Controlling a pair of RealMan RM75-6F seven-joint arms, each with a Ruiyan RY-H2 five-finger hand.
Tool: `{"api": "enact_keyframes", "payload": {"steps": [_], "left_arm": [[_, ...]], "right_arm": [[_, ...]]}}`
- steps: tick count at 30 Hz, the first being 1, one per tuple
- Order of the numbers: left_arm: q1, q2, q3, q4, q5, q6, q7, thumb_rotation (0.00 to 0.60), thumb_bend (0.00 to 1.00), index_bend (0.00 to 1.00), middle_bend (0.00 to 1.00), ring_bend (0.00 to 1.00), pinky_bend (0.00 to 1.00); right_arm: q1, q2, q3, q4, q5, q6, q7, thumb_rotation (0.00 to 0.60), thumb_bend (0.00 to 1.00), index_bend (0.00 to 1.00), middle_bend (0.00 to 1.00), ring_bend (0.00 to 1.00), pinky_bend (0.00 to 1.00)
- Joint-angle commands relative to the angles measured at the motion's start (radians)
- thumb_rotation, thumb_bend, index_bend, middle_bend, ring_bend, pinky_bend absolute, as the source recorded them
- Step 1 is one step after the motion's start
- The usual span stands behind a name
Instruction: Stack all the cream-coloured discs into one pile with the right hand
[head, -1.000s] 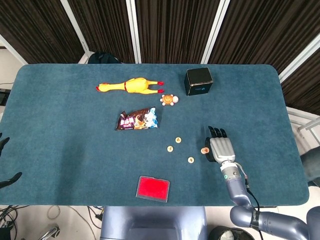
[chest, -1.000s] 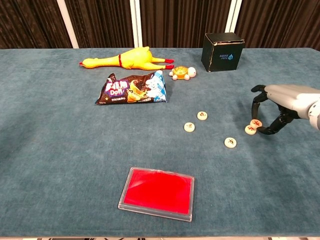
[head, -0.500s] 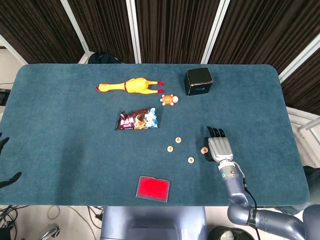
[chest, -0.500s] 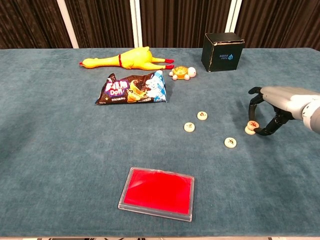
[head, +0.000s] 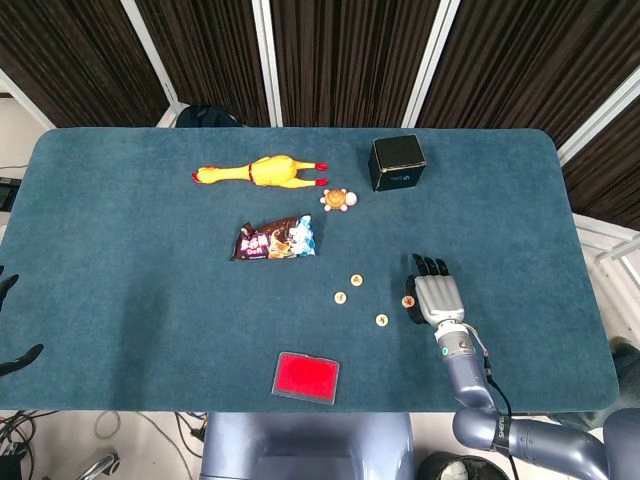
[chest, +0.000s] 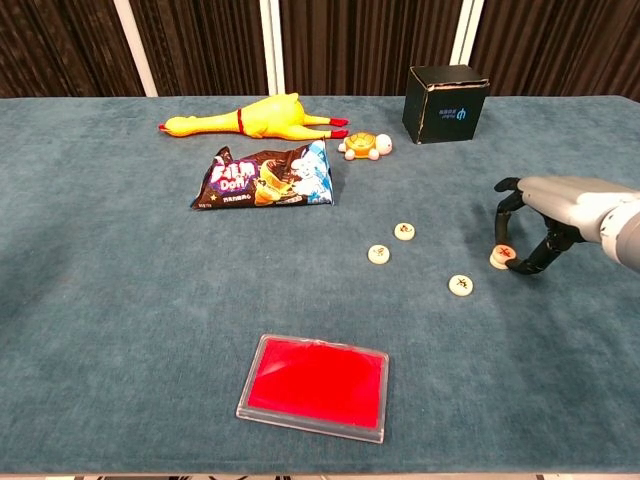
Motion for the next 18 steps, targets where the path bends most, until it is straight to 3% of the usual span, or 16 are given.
{"api": "enact_keyframes", "payload": {"steps": [1, 18], "left_arm": [[0.000, 0.000, 0.000, 0.001, 0.000, 0.000, 0.000, 0.600, 0.10, 0.12, 0.00, 0.00, 0.03], [-0.001, 0.000, 0.001, 0.001, 0.000, -0.002, 0.004, 0.600, 0.10, 0.12, 0.00, 0.00, 0.03]], "right_arm": [[0.001, 0.001, 0.000, 0.001, 0.001, 0.000, -0.003, 0.600, 0.41, 0.52, 0.00, 0.00, 0.00], [0.010, 0.007, -0.002, -0.010, 0.012, -0.007, -0.018, 0.600, 0.41, 0.49, 0.00, 0.00, 0.00]]}}
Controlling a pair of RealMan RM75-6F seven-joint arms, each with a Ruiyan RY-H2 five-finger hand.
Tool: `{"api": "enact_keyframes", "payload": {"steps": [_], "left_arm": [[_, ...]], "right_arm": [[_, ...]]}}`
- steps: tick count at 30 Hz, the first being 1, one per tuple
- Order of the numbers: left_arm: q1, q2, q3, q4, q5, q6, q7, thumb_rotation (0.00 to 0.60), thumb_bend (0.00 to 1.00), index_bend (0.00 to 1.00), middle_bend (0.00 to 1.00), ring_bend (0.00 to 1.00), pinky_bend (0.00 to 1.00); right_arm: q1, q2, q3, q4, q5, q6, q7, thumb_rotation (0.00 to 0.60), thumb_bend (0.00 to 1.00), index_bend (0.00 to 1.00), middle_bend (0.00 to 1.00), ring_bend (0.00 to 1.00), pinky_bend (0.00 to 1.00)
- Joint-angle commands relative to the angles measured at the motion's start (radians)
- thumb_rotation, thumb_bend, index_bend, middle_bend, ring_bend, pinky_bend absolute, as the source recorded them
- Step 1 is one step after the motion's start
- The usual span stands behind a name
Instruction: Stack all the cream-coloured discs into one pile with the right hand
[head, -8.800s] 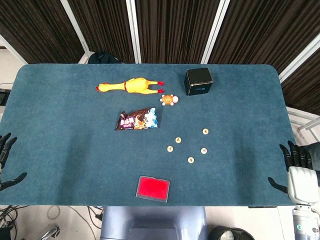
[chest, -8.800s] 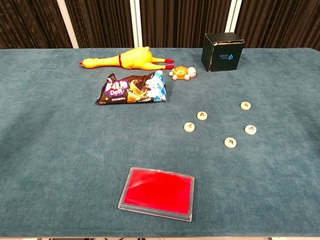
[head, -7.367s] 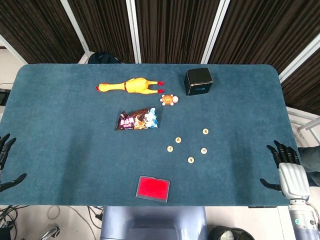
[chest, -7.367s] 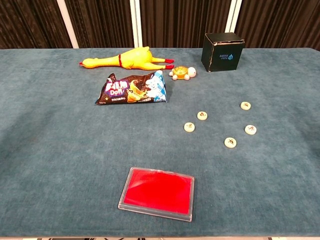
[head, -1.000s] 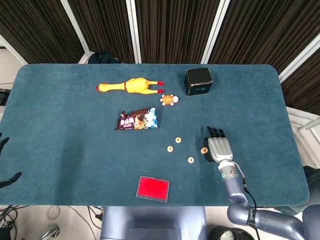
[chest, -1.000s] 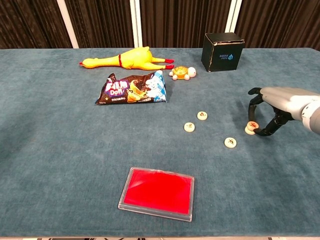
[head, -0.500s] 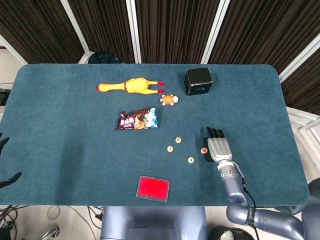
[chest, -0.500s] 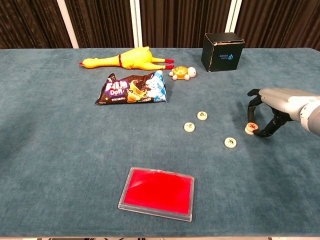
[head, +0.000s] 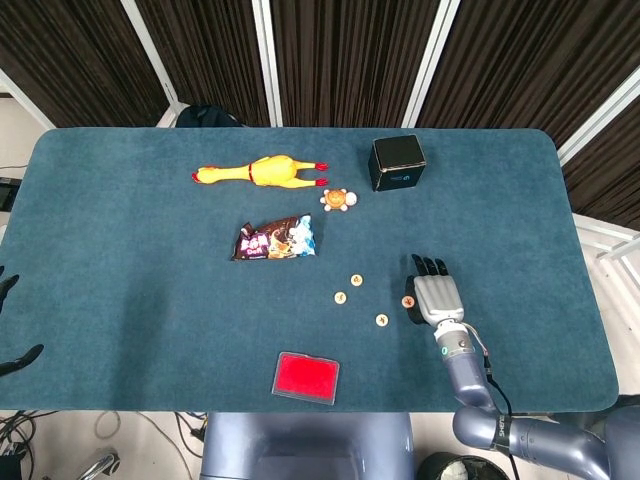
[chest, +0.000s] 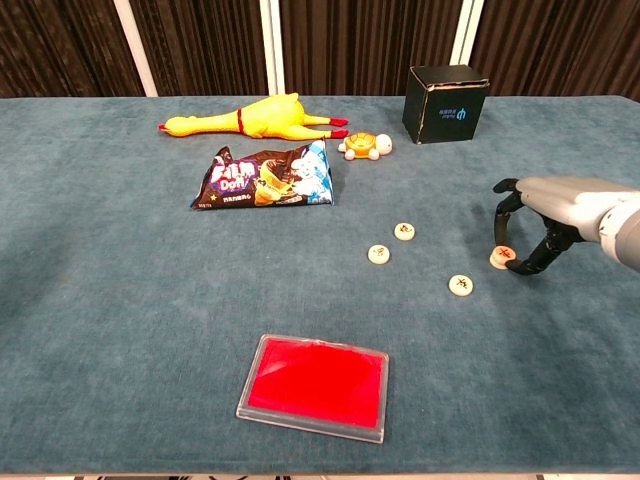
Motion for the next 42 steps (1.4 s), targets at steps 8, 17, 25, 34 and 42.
{"api": "enact_keyframes", "payload": {"steps": [8, 17, 25, 34, 42], "left_arm": [[0.000, 0.001, -0.001, -0.001, -0.003, -0.001, -0.001, 0.600, 0.10, 0.12, 0.00, 0.00, 0.03], [0.000, 0.001, -0.001, -0.001, -0.003, -0.001, 0.000, 0.600, 0.10, 0.11, 0.00, 0.00, 0.03], [0.001, 0.001, -0.001, -0.001, -0.002, 0.000, 0.001, 0.600, 0.10, 0.11, 0.00, 0.00, 0.03], [0.000, 0.001, 0.000, 0.000, -0.002, -0.001, -0.001, 0.600, 0.10, 0.12, 0.00, 0.00, 0.03], [0.001, 0.001, 0.000, -0.001, -0.001, 0.001, -0.001, 0.600, 0.10, 0.11, 0.00, 0.00, 0.03]], "right_arm": [[0.005, -0.004, 0.002, 0.006, 0.008, 0.002, -0.005, 0.600, 0.41, 0.48, 0.00, 0.00, 0.00], [0.006, 0.002, 0.002, 0.000, 0.010, -0.002, -0.001, 0.600, 0.41, 0.48, 0.00, 0.00, 0.00], [0.009, 0.003, 0.000, 0.002, 0.017, -0.004, -0.005, 0.600, 0.41, 0.44, 0.00, 0.00, 0.00], [0.011, 0.008, -0.004, -0.003, 0.032, -0.005, -0.016, 0.600, 0.41, 0.44, 0.00, 0.00, 0.00], [0.013, 0.013, -0.005, -0.014, 0.034, -0.004, -0.017, 0.600, 0.41, 0.44, 0.00, 0.00, 0.00]]}}
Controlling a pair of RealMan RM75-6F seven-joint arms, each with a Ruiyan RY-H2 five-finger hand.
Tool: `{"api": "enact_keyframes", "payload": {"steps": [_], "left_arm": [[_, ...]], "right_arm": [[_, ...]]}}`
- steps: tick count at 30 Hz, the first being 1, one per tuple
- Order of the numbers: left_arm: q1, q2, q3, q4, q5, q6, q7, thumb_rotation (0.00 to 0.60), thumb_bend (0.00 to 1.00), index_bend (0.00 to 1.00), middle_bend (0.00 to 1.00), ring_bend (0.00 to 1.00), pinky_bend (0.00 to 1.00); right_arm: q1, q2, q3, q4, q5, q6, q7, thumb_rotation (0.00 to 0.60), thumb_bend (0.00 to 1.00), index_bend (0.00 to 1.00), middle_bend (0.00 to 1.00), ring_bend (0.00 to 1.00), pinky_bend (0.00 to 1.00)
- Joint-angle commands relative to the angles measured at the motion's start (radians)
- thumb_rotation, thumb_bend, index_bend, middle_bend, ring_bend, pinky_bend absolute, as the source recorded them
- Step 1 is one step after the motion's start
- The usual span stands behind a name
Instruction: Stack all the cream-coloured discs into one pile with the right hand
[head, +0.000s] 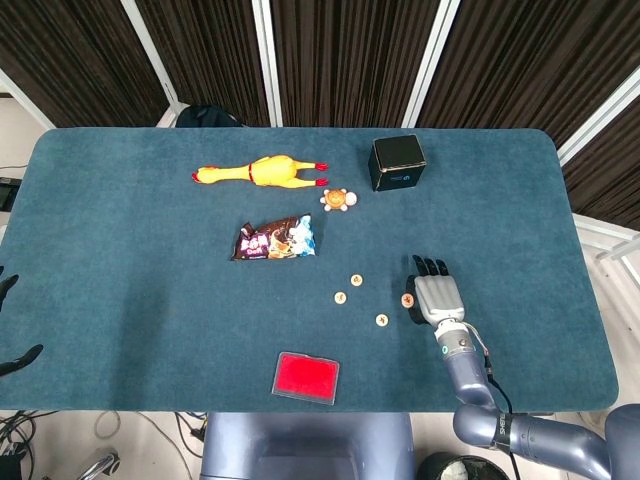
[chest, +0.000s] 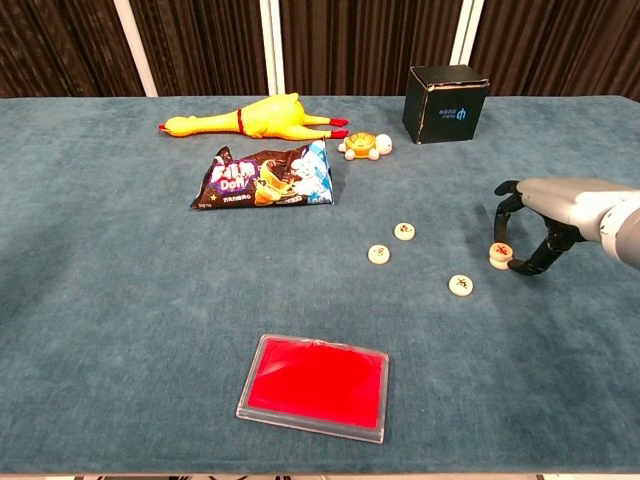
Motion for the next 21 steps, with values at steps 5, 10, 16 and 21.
{"api": "enact_keyframes", "payload": {"steps": [5, 10, 16, 21], "left_arm": [[0.000, 0.000, 0.000, 0.001, 0.000, 0.000, -0.001, 0.600, 0.10, 0.12, 0.00, 0.00, 0.03], [0.000, 0.000, -0.001, 0.001, -0.003, -0.001, -0.001, 0.600, 0.10, 0.12, 0.00, 0.00, 0.03], [0.000, 0.001, 0.000, 0.000, -0.003, -0.002, 0.001, 0.600, 0.10, 0.12, 0.00, 0.00, 0.03], [0.001, 0.001, -0.001, -0.001, -0.006, -0.003, -0.001, 0.600, 0.10, 0.12, 0.00, 0.00, 0.03]], "right_arm": [[0.000, 0.000, -0.001, 0.001, 0.007, 0.002, -0.002, 0.600, 0.41, 0.44, 0.00, 0.00, 0.00], [0.002, 0.000, 0.002, -0.001, 0.006, 0.007, -0.001, 0.600, 0.41, 0.44, 0.00, 0.00, 0.00], [0.002, 0.004, 0.001, -0.011, 0.007, 0.014, -0.005, 0.600, 0.41, 0.44, 0.00, 0.00, 0.00], [-0.006, 0.023, -0.009, -0.054, -0.004, 0.030, -0.011, 0.600, 0.41, 0.42, 0.00, 0.00, 0.00]]}}
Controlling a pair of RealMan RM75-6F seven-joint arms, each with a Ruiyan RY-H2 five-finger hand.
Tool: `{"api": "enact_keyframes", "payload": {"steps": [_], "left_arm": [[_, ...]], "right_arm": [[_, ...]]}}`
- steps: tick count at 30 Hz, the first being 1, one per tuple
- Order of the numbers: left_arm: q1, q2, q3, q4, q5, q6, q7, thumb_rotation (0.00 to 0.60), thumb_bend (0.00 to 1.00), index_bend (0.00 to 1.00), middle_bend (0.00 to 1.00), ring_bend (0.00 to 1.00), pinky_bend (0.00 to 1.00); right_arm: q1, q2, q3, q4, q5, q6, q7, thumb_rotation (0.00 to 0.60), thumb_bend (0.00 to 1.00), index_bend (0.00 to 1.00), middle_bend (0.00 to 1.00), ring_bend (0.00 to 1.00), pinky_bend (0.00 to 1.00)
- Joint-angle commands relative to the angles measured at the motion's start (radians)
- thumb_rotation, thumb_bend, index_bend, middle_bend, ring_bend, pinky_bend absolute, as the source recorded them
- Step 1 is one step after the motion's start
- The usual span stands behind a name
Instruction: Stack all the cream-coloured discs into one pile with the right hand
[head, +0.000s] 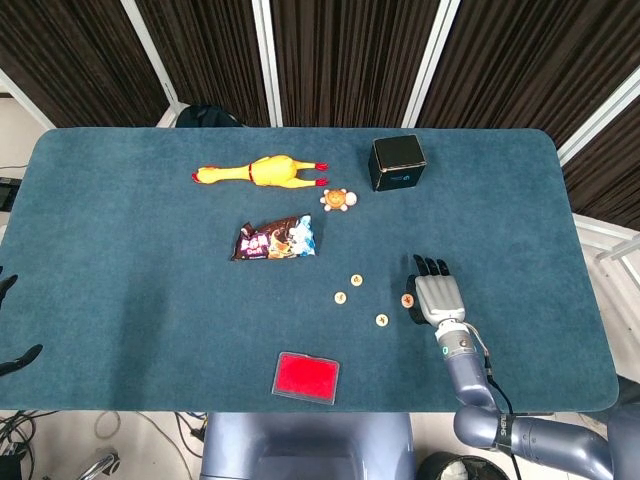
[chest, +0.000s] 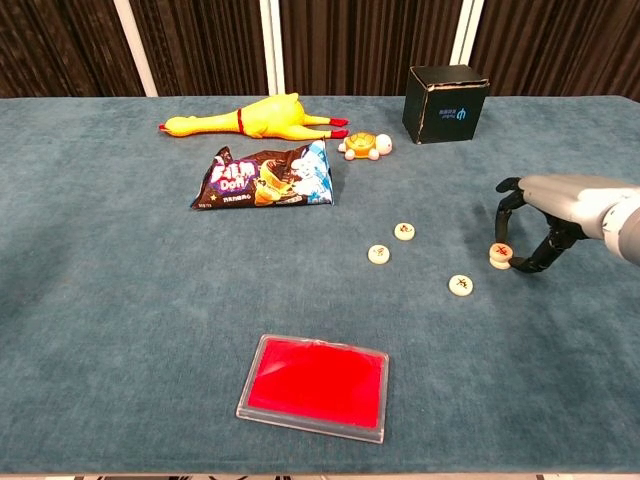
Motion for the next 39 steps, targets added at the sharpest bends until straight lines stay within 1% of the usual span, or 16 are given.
{"api": "enact_keyframes", "payload": {"steps": [1, 4, 8, 12, 19, 25, 33, 39], "left_arm": [[0.000, 0.000, 0.000, -0.001, 0.000, -0.001, 0.000, 0.600, 0.10, 0.12, 0.00, 0.00, 0.03], [0.000, -0.001, 0.000, -0.001, 0.002, 0.001, 0.001, 0.600, 0.10, 0.12, 0.00, 0.00, 0.03], [0.001, -0.001, -0.001, -0.002, 0.000, 0.003, 0.001, 0.600, 0.10, 0.12, 0.00, 0.00, 0.03], [0.001, -0.002, -0.001, -0.003, -0.001, 0.002, 0.002, 0.600, 0.10, 0.12, 0.00, 0.00, 0.03], [0.001, -0.001, -0.003, -0.005, -0.006, 0.000, -0.003, 0.600, 0.10, 0.12, 0.00, 0.00, 0.03], [0.001, 0.000, -0.004, -0.005, -0.006, 0.002, -0.006, 0.600, 0.10, 0.12, 0.00, 0.00, 0.03], [0.001, 0.000, -0.004, -0.004, -0.007, 0.000, -0.006, 0.600, 0.10, 0.12, 0.00, 0.00, 0.03], [0.002, 0.001, -0.005, -0.005, -0.009, 0.001, -0.008, 0.600, 0.10, 0.12, 0.00, 0.00, 0.03]], "right_arm": [[-0.007, 0.013, -0.008, -0.033, -0.010, 0.019, -0.009, 0.600, 0.41, 0.41, 0.00, 0.00, 0.00], [-0.012, 0.018, -0.008, -0.073, -0.016, 0.047, -0.015, 0.600, 0.41, 0.39, 0.00, 0.00, 0.00], [-0.017, 0.011, -0.016, -0.116, -0.041, 0.080, -0.026, 0.600, 0.41, 0.38, 0.00, 0.00, 0.00], [-0.018, -0.012, -0.020, -0.130, -0.050, 0.099, -0.034, 0.600, 0.41, 0.38, 0.00, 0.00, 0.00], [-0.020, -0.071, -0.027, -0.121, -0.054, 0.120, -0.042, 0.600, 0.41, 0.38, 0.00, 0.00, 0.00], [-0.019, -0.119, -0.031, -0.091, -0.053, 0.123, -0.050, 0.600, 0.41, 0.38, 0.00, 0.00, 0.00], [-0.021, -0.146, -0.027, -0.060, -0.053, 0.120, -0.050, 0.600, 0.41, 0.38, 0.00, 0.00, 0.00], [-0.025, -0.145, -0.023, -0.043, -0.045, 0.113, -0.052, 0.600, 0.41, 0.39, 0.00, 0.00, 0.00]]}}
